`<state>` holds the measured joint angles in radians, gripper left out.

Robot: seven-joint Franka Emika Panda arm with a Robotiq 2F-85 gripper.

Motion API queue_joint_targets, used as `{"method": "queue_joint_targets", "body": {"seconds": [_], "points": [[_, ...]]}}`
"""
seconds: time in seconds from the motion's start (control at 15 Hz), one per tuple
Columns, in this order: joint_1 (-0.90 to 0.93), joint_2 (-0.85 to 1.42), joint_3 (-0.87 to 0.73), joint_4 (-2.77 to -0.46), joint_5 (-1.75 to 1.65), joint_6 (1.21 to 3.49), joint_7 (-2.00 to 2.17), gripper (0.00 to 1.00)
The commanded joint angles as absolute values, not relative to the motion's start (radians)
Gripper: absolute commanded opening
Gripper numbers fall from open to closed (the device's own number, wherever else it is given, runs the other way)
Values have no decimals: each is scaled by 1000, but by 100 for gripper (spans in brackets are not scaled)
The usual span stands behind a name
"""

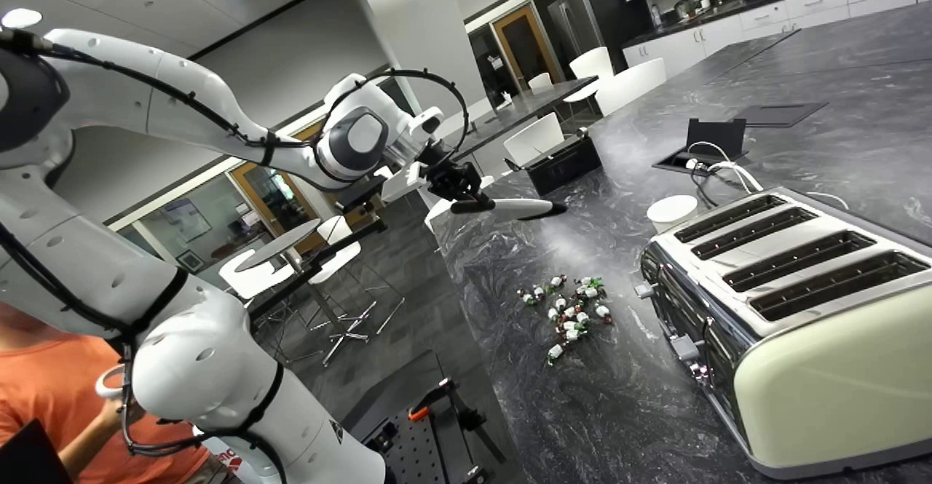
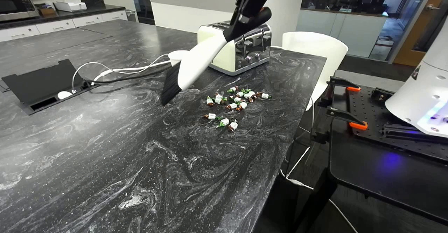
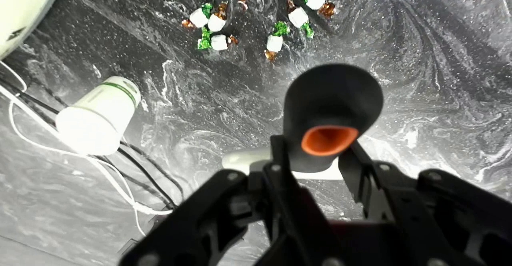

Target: Pick the brush and sweep the candy on the counter

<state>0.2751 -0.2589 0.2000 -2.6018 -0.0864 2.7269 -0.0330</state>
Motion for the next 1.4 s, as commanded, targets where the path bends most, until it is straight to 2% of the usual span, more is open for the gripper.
{"method": "queue_joint_targets", "body": {"seconds": [0.0, 0.07, 0.13, 0.6, 1.33], "points": [[267, -254, 208, -2595, -78, 2724, -46, 37], [268, -250, 209, -2593, -78, 2724, -47, 37], [250, -239, 217, -2589, -126, 2729, -47, 12], [193, -192, 196, -2583, -362, 2718, -234, 12], [200, -63, 163, -2524, -248, 2594, -540, 12]]}}
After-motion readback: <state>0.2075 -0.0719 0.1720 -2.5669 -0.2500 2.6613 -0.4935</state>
